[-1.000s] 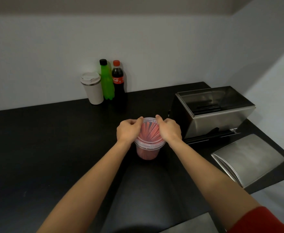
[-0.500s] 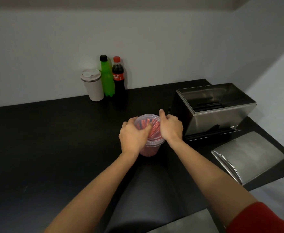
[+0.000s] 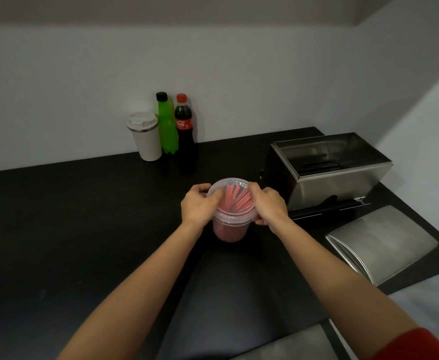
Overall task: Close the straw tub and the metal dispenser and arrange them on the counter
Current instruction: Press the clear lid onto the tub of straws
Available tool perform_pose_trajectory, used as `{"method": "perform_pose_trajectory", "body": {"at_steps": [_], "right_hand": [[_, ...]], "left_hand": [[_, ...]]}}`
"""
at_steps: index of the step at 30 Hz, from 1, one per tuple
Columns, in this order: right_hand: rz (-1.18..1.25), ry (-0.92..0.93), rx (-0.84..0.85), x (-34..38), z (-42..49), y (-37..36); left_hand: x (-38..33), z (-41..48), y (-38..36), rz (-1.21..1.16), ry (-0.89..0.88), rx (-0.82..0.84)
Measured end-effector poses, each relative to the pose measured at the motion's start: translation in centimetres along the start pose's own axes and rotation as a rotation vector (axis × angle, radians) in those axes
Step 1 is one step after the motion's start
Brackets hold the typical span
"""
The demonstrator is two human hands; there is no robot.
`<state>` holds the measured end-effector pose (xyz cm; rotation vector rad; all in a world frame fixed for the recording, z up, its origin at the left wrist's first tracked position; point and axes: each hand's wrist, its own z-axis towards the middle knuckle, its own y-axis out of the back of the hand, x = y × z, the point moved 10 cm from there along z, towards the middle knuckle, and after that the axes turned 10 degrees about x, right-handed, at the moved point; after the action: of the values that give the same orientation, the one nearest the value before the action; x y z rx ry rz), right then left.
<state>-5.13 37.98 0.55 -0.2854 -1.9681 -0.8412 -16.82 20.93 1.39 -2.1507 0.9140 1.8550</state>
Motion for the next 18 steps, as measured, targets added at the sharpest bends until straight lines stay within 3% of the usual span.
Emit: {"method": "perform_pose_trajectory", "body": {"at_steps": [5,8,14,18], "right_hand": [[0.080,-0.062,0.111,-1.4,-1.2,-0.8],[-0.110,-0.005,0.019,-0.8,-1.4,0.3],[-0.257,0.136,-0.084,2.5,-1.4,-0.4],[-0.190,0.121,-0.130,1.8,-1.4,-0.6]], "left_hand": [[1.2,-0.4,1.3,-0.088,-0.002,-0.087],[2.0,-1.0,0.7,-0.008,0.031,-0.072],[1.6,-1.6,-0.3,0.018,-0.026,-0.021],[2.4,-1.5,-0.8,-0.098,0.022,-0.024]]}}
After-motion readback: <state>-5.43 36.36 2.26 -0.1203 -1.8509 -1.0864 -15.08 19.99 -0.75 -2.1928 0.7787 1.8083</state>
